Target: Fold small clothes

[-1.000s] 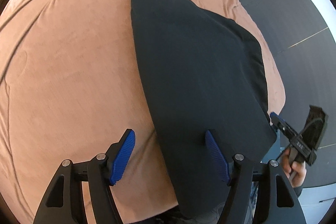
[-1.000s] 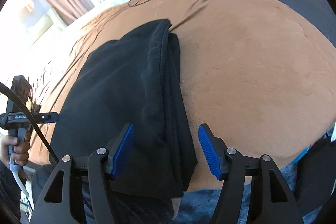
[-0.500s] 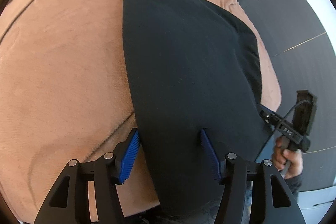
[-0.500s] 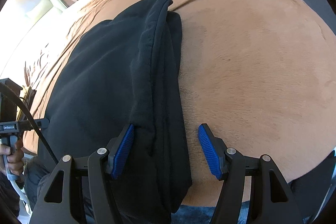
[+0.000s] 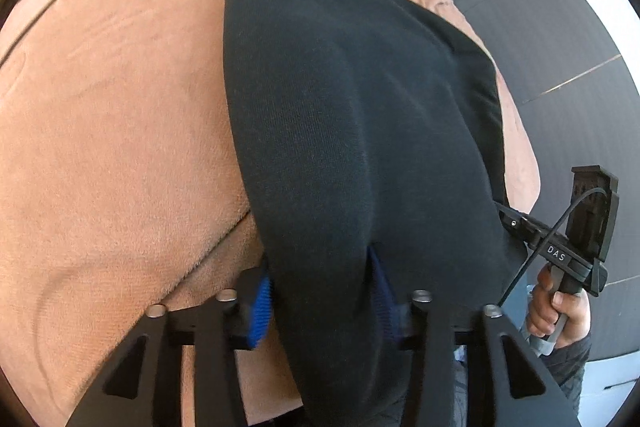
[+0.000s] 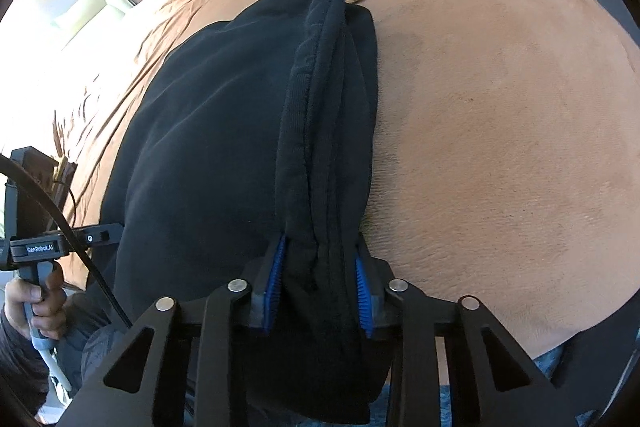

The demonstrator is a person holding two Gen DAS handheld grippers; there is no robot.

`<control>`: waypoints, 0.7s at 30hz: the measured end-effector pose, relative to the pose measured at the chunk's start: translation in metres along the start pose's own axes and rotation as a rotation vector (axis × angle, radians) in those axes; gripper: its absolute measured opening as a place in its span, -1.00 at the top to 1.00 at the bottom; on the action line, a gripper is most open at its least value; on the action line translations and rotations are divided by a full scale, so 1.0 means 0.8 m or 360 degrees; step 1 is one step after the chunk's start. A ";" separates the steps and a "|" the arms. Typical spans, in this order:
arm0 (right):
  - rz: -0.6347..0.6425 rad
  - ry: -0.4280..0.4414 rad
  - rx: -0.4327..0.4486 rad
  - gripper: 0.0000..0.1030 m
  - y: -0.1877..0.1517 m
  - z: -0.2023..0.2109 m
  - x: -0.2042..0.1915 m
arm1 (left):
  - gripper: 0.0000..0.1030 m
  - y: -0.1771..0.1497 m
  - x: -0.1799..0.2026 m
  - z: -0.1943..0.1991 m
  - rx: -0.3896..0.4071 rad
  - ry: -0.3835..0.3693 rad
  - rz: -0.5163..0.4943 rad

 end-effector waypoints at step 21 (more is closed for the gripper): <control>-0.0070 0.0157 -0.0092 0.32 -0.026 0.005 -0.029 | 0.16 0.039 -0.040 0.036 -0.0077 -0.0009 0.0011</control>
Point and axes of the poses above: each gripper's, at about its wrist camera, not at the fingertips, and z roughly against the way its jaws point, x to its right, y to its top, the point moved 7 cm from there along -z, roughly the way its jaws point
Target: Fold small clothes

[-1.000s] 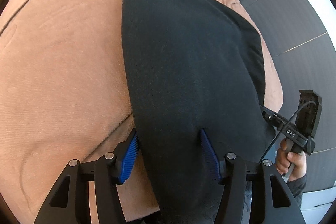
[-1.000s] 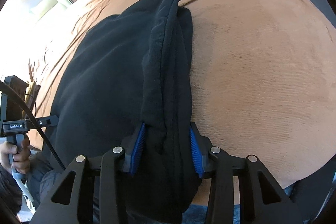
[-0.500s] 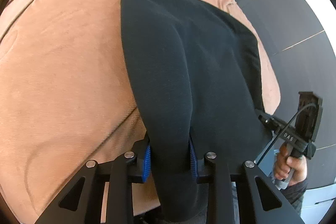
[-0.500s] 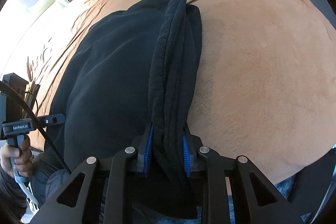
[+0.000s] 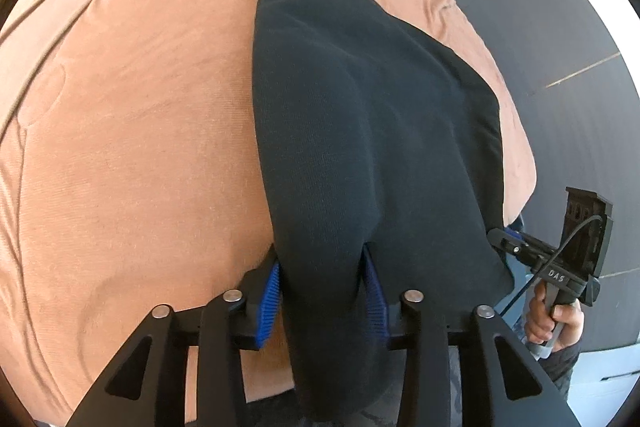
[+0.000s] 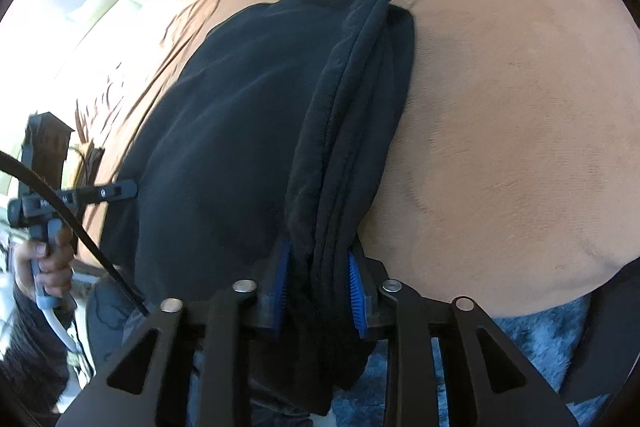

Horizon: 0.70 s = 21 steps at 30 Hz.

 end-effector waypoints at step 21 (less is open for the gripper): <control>-0.0278 0.0323 0.0173 -0.04 0.075 -0.047 0.056 | -0.14 0.104 -0.040 -0.032 0.0213 -0.0142 0.0162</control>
Point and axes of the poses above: each gripper's, at about its wrist camera, not at the fingertips, and z roughly against the way its jaws point, x to its right, y to its top, the point moved 7 cm from there along -z, roughly the way its jaws point
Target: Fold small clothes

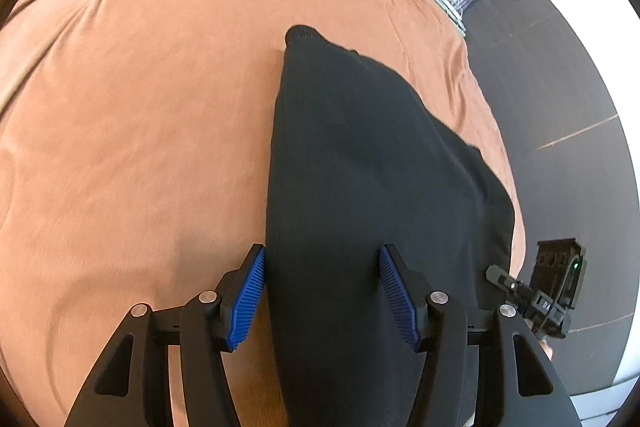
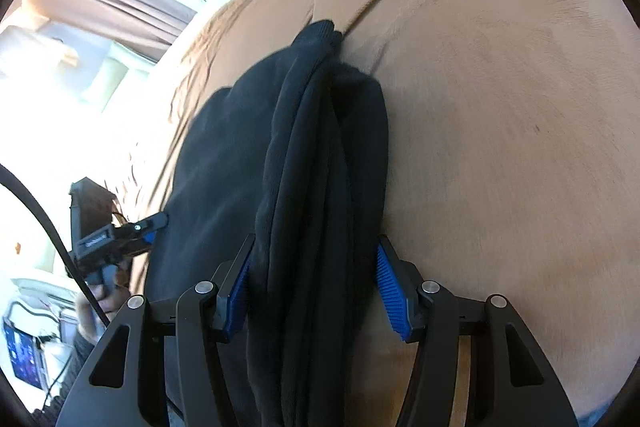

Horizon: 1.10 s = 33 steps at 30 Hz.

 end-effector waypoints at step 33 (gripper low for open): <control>0.0176 -0.0048 0.0028 0.69 0.048 -0.028 -0.026 | 0.59 0.075 0.029 0.005 0.0251 -0.0032 -0.0013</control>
Point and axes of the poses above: each gripper's, at about its wrist camera, not at the fingertips, and z roughly against the way its jaws point, x to its right, y to its top, the point moved 7 cm from there along -z, roughly the way its jaws point
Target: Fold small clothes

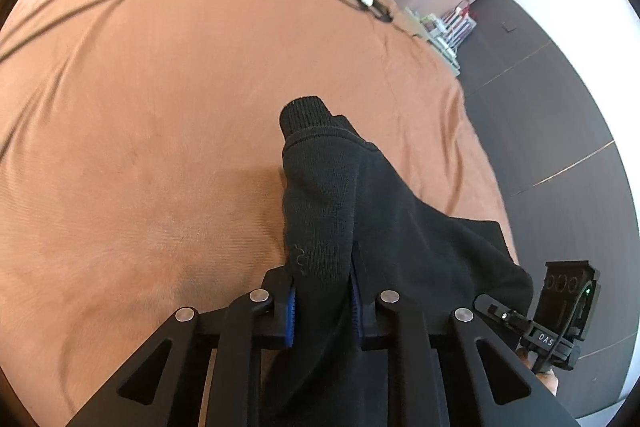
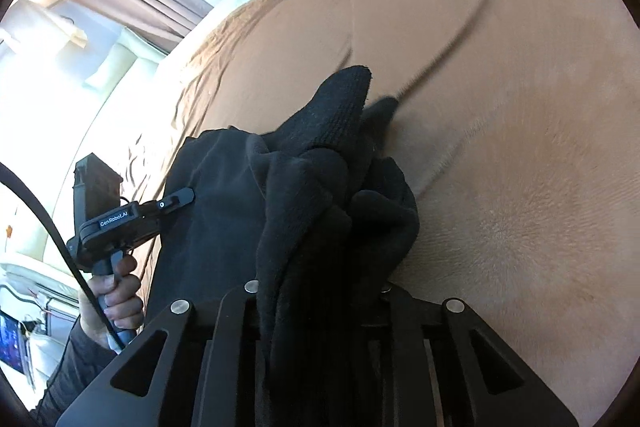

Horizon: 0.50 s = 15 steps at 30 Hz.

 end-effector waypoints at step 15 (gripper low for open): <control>0.0182 -0.0076 0.0171 0.71 -0.038 0.075 -0.081 | 0.60 -0.008 0.057 0.115 0.0206 -0.0107 -0.0080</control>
Point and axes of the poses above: each gripper's, at about its wrist camera, not at the fingertips, and z roughly against the way its jaws point, x to its right, y to its top, the point moved 7 cm from there along -z, roughly the way its jaws point
